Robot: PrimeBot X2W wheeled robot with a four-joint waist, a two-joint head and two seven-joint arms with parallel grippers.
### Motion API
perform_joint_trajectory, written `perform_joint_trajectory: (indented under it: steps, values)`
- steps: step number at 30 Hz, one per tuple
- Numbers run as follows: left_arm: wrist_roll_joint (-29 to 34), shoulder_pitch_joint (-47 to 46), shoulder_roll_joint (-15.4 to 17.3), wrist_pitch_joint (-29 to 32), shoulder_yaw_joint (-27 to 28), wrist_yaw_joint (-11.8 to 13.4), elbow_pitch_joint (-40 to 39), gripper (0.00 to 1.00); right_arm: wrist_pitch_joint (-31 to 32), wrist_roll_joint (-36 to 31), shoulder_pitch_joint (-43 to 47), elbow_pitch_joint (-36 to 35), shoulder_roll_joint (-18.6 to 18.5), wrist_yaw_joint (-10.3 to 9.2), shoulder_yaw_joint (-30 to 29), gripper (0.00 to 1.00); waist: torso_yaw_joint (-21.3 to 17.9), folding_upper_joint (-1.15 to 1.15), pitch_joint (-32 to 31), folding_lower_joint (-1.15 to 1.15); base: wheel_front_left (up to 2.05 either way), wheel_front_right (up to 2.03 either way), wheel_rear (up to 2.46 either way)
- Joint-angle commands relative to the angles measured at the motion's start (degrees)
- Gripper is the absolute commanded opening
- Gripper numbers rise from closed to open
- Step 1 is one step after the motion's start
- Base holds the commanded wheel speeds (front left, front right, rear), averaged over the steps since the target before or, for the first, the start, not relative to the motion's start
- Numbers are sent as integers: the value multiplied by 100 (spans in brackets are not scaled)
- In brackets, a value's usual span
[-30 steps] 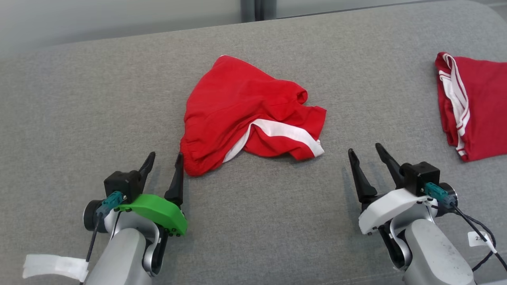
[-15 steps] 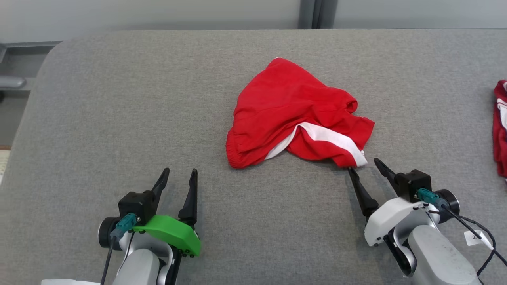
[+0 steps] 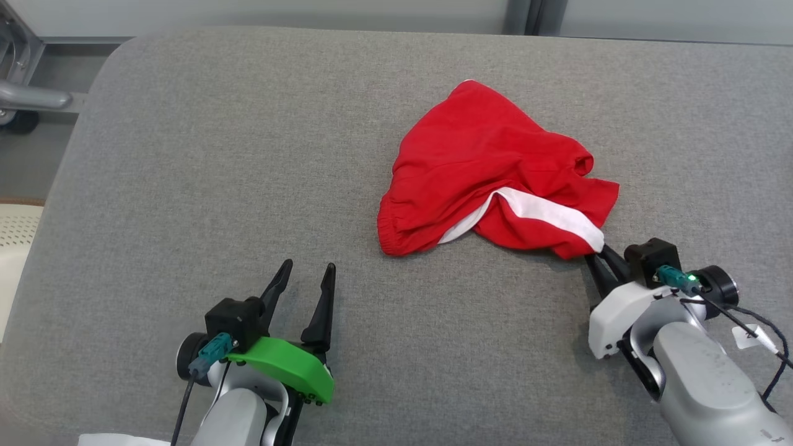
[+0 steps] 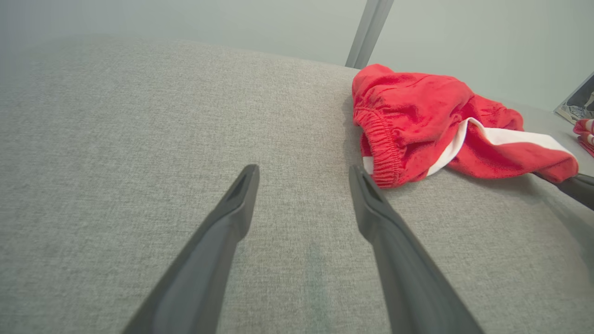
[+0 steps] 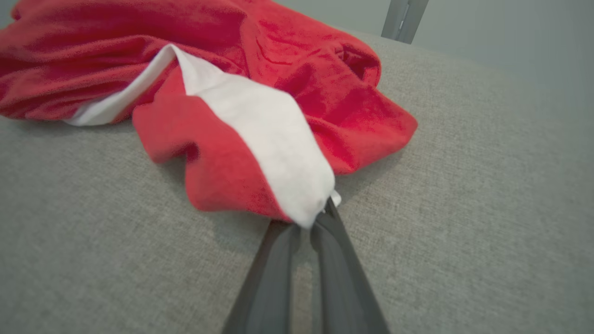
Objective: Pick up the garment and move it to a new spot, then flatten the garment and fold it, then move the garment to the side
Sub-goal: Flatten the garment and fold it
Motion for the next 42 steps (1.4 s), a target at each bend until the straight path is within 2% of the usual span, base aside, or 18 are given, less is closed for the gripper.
perform_joint_trajectory:
  steps: [1,9,14,15,16,17,24,29,35,38,39,40,41,42]
  values:
    - [-48,35,5,2,-31,-29,-46,100,-18,-75,-78,-140,-171,-7,-13,0,-86,0,-35,0,0,0,0]
    - [-215,146,6,2,-129,-33,-86,100,-18,-346,149,-997,-981,-7,21,0,-610,0,-257,0,0,0,0]
    - [-280,144,7,1,-196,-35,-44,100,-18,-326,391,-1090,-1169,-7,66,0,-873,0,-291,0,0,0,0]
    - [-316,133,7,1,-211,-35,-26,100,-18,-311,443,-1057,-1184,-7,56,15,-927,0,-283,0,0,0,0]
    - [-306,110,8,2,-240,-36,8,100,-19,-289,498,-1015,-1164,-7,23,75,-973,0,-277,0,0,0,0]
    - [-316,92,8,2,-263,-36,44,100,-19,-285,575,-944,-1136,-7,12,100,-1018,0,-271,0,0,0,0]
    - [-477,-164,11,2,-478,-38,426,100,-18,-282,863,-1060,-911,-7,-337,100,-1326,0,-137,0,0,0,0]
    - [-627,-416,13,2,-283,-39,816,100,-18,-363,950,-1357,-734,-7,-511,100,-1620,0,0,0,0,0,0]
    - [-841,-576,25,2,-449,-40,1074,100,-18,-380,1004,-1513,-615,-7,-568,100,-1746,0,48,0,0,0,0]
    - [-1072,-689,90,1,-515,-40,919,100,-18,-382,1028,-1563,-574,-7,-597,100,-1753,0,66,0,0,0,0]
    - [-1090,-705,119,2,-525,-40,815,80,-18,-374,1030,-1583,-558,-7,-609,100,-1747,0,72,0,0,0,0]
    - [-1081,-710,148,1,-533,-39,678,31,-18,-376,1037,-1599,-549,-7,-626,100,-1737,0,78,0,0,0,0]
    - [-1063,-704,161,2,-526,-39,534,0,-18,-379,1048,-1614,-530,-7,-633,100,-1728,0,84,0,0,0,0]
    - [-1032,-685,181,2,-536,-40,406,0,-18,-382,1073,-1627,-513,-7,-637,100,-1720,0,86,0,0,0,0]
